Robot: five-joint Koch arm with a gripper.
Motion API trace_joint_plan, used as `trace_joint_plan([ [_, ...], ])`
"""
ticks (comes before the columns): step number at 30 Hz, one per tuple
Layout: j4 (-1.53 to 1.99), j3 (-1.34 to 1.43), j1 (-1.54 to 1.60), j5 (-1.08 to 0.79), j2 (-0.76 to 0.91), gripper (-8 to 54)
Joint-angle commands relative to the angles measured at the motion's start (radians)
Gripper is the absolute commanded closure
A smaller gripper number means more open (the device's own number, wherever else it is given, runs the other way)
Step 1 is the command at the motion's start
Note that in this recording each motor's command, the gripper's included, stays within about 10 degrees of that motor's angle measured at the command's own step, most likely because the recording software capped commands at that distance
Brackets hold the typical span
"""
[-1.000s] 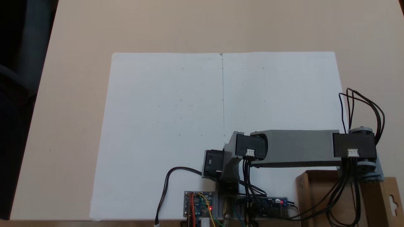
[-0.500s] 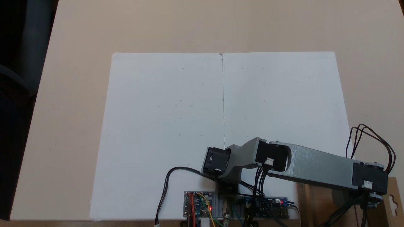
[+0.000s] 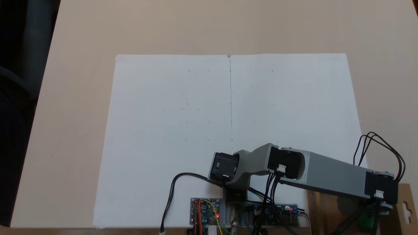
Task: Grasp a green dice and put it in the bin.
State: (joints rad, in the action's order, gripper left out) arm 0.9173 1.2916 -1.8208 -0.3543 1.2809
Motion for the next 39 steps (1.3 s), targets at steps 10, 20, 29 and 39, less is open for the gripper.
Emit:
trace_joint_plan([
  [10,-0.115,-0.293,0.118,0.260,0.094,4.1],
  [20,-0.121,-0.462,0.620,0.603,0.247,3.4],
  [29,-0.123,-0.414,1.175,0.603,0.265,1.8],
  [39,-0.293,0.051,1.618,0.592,0.353,2.0],
])
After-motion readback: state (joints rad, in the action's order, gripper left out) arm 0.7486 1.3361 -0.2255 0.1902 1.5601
